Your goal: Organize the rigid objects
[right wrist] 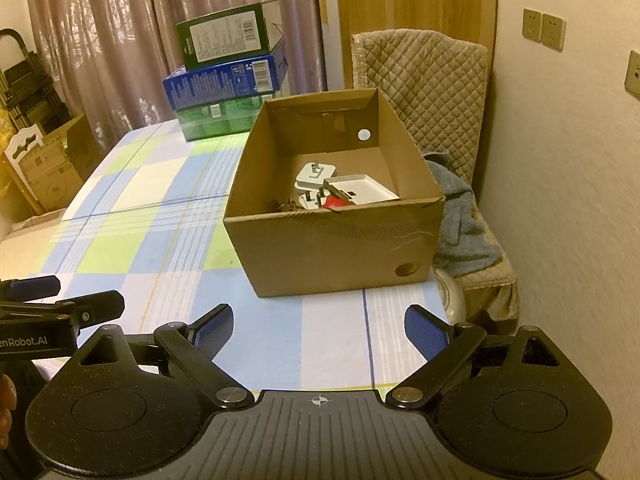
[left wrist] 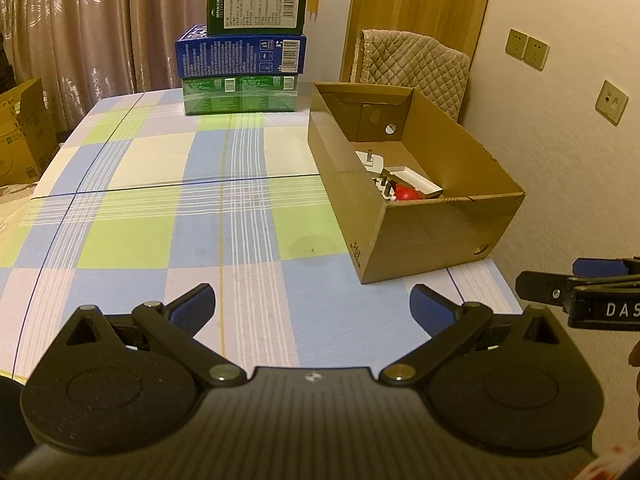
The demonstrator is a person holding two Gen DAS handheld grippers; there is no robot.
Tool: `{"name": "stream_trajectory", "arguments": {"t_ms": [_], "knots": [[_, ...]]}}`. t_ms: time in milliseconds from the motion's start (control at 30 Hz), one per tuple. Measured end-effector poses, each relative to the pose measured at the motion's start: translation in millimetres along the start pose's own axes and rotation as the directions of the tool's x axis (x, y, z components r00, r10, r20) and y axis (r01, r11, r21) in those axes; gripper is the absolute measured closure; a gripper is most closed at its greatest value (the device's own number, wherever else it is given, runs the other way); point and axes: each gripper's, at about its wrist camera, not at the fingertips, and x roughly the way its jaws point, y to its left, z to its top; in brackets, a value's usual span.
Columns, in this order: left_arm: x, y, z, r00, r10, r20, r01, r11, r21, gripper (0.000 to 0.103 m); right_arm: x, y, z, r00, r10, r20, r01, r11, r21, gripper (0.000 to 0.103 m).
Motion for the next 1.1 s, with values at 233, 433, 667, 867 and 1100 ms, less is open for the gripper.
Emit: {"name": "stream_trajectory", "arguments": {"t_ms": [233, 433, 667, 867, 1100], "knots": [[1.2, -2.2, 1.3, 1.0, -0.002, -0.003, 0.002, 1.0, 0.005, 0.001, -1.2, -0.7, 1.4, 1.0, 0.001, 0.002, -0.001, 1.0, 0.0, 0.013], [1.3, -3.4, 2.6, 1.0, -0.002, 0.0, 0.002, 1.0, 0.008, 0.001, -1.5, -1.1, 2.4, 1.0, 0.0, 0.002, 0.0, 1.0, 0.0, 0.013], [0.9, -4.4, 2.4, 1.0, -0.002, 0.001, 0.002, 1.0, 0.01, 0.001, -1.5, -2.8, 3.4, 1.0, 0.003, 0.003, -0.003, 1.0, 0.004, 0.013], [0.8, -5.2, 2.3, 1.0, -0.002, 0.003, 0.002, 1.0, 0.01, 0.001, -1.6, -2.3, 2.9, 1.0, 0.001, 0.002, -0.001, 1.0, 0.003, 0.013], [0.4, -5.4, 2.1, 1.0, -0.001, 0.002, 0.001, 1.0, 0.01, 0.001, -1.5, -2.3, 2.8, 1.0, 0.002, 0.002, -0.002, 1.0, 0.003, 0.013]]}}
